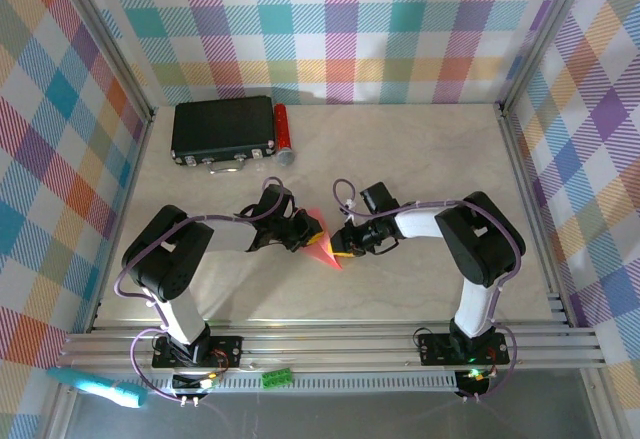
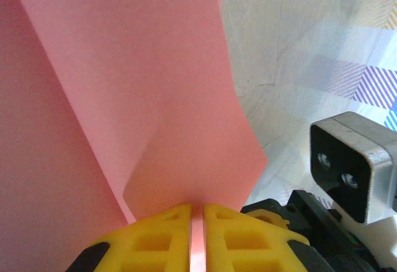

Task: Fold a paper plane with a square sheet of paper (pick it up from the middle)

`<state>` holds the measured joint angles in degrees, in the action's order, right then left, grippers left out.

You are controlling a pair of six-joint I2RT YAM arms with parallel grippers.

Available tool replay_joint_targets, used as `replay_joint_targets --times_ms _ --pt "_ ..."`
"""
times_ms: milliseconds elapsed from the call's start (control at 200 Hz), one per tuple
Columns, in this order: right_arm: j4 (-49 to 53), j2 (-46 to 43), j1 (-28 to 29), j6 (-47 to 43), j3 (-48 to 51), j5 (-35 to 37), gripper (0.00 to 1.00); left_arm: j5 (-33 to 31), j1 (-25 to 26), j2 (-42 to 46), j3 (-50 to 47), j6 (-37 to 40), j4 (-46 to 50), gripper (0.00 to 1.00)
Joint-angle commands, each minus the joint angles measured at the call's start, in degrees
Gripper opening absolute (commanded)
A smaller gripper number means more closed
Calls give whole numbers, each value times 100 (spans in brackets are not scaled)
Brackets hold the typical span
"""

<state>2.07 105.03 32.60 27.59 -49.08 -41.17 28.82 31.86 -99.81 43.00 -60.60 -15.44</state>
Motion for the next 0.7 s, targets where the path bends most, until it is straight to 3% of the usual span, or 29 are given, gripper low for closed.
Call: replay_joint_targets --times_ms 0,695 --pt "192 -15 5 -209 40 3 26 -54 58 -42 137 48 181 13" --pt "486 211 18 -403 13 444 17 -247 58 126 188 135 501 13"
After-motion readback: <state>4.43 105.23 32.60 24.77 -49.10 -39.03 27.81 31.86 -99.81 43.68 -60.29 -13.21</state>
